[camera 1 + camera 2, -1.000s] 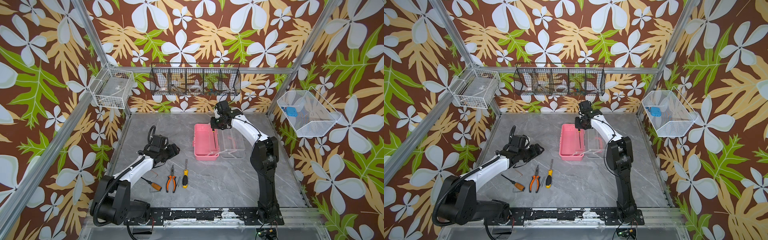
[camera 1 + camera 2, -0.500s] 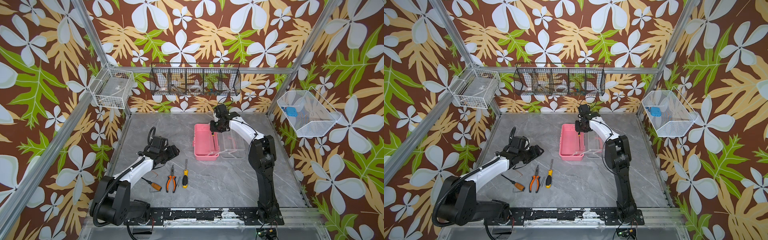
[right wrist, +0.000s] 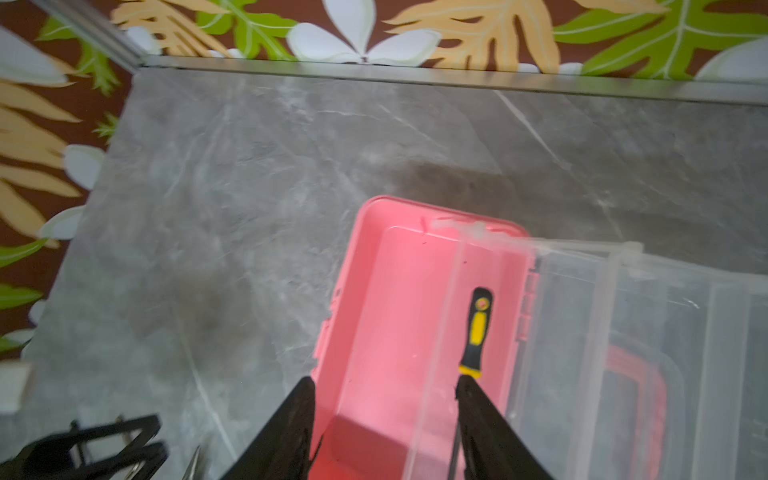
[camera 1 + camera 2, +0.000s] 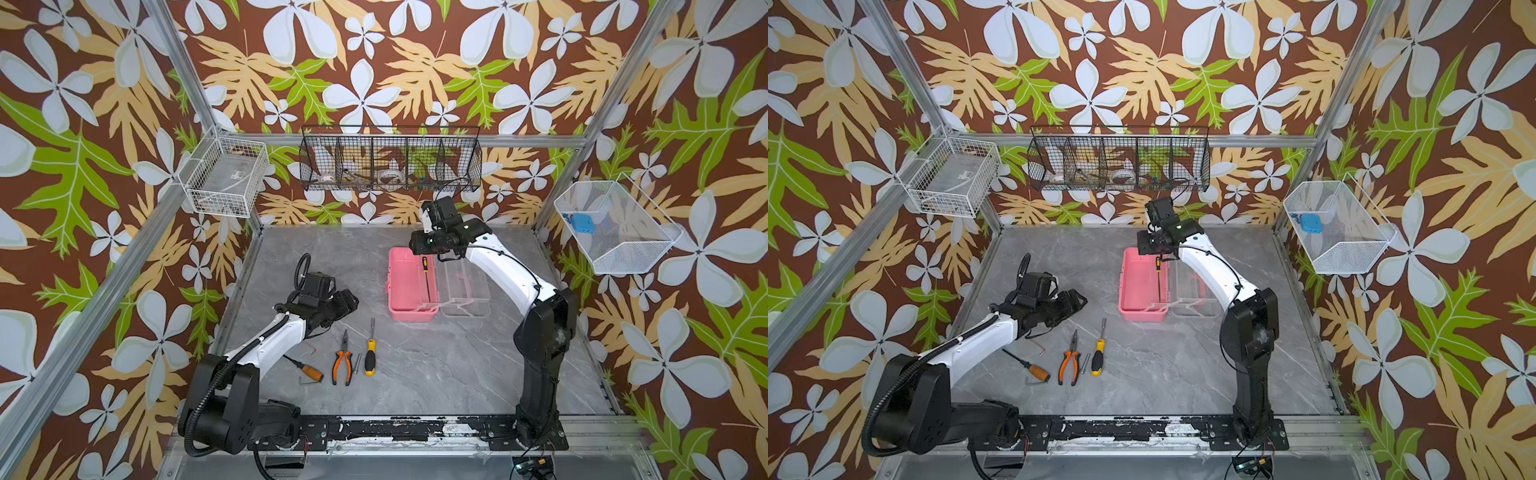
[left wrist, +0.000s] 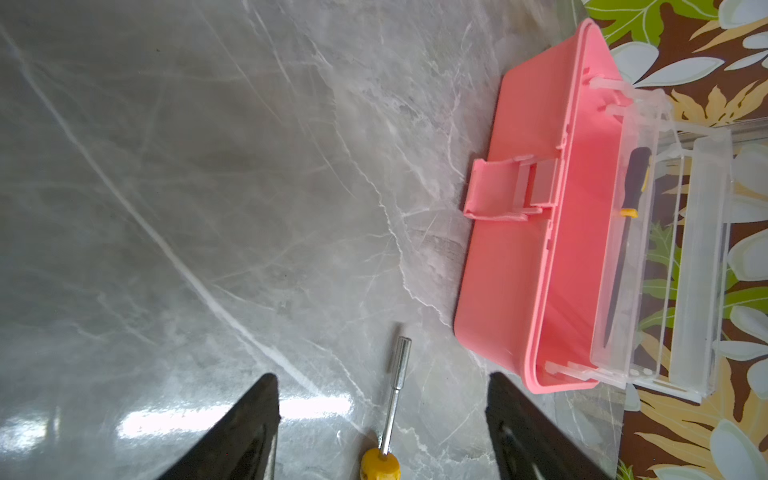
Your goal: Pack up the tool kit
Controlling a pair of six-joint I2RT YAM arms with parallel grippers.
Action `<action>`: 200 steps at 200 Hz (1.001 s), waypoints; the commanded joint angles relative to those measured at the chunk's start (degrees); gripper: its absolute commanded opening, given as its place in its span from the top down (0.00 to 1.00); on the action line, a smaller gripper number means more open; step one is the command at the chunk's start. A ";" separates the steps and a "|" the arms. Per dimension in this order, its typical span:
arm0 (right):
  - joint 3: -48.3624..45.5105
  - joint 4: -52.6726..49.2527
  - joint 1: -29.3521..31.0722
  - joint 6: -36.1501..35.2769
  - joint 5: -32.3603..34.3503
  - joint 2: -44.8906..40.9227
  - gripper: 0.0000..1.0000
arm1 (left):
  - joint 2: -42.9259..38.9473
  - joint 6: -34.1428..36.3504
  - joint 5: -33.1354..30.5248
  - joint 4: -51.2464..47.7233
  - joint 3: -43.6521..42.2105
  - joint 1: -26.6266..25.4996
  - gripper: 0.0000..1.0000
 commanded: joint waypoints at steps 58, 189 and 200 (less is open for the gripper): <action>-28.83 1.90 25.17 2.06 -0.04 -12.51 0.44 | 2.97 1.79 -2.76 -1.49 2.88 0.70 0.22; -29.60 10.80 29.99 1.70 -8.78 3.00 0.25 | 8.13 1.70 -2.01 -0.65 4.93 0.93 0.23; -28.97 10.82 29.84 1.73 -8.49 4.00 0.29 | 7.98 1.79 -2.01 -0.57 4.64 0.97 0.23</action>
